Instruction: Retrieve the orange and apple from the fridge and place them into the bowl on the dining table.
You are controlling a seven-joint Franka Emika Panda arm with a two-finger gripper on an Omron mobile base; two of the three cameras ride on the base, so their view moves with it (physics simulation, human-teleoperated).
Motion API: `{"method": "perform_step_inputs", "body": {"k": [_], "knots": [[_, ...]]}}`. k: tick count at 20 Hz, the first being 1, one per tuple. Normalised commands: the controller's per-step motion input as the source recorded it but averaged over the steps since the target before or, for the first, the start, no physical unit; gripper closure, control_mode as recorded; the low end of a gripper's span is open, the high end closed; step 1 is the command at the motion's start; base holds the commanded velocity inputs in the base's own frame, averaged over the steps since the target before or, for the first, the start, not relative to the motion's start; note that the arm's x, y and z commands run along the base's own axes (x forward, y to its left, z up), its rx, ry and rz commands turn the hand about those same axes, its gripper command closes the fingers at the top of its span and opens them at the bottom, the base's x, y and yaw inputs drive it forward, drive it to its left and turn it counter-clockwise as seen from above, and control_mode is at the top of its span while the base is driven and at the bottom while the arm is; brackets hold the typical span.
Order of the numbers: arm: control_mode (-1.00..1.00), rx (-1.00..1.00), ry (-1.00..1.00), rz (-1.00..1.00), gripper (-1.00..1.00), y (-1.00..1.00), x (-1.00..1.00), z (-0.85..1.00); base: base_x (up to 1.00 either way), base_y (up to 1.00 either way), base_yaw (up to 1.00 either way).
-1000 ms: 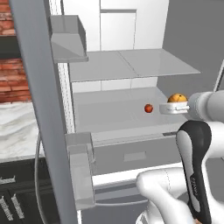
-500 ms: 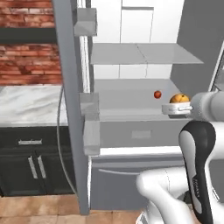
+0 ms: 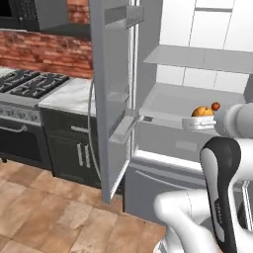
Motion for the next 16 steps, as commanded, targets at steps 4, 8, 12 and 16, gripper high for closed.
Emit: {"method": "perform_step_inputs", "body": {"k": [4,8,12,16], "knots": [[1.0,0.0,0.0,0.0,1.0,0.0,0.0,0.0,-0.74,-0.54,0.7],[1.0,0.0,0.0,0.0,1.0,0.0,0.0,0.0,-0.8,-0.27,0.7],[1.0,0.0,0.0,0.0,1.0,0.0,0.0,0.0,-0.45,0.0,0.65],[1.0,0.0,0.0,0.0,1.0,0.0,0.0,0.0,-0.08,0.19,0.6]]}}
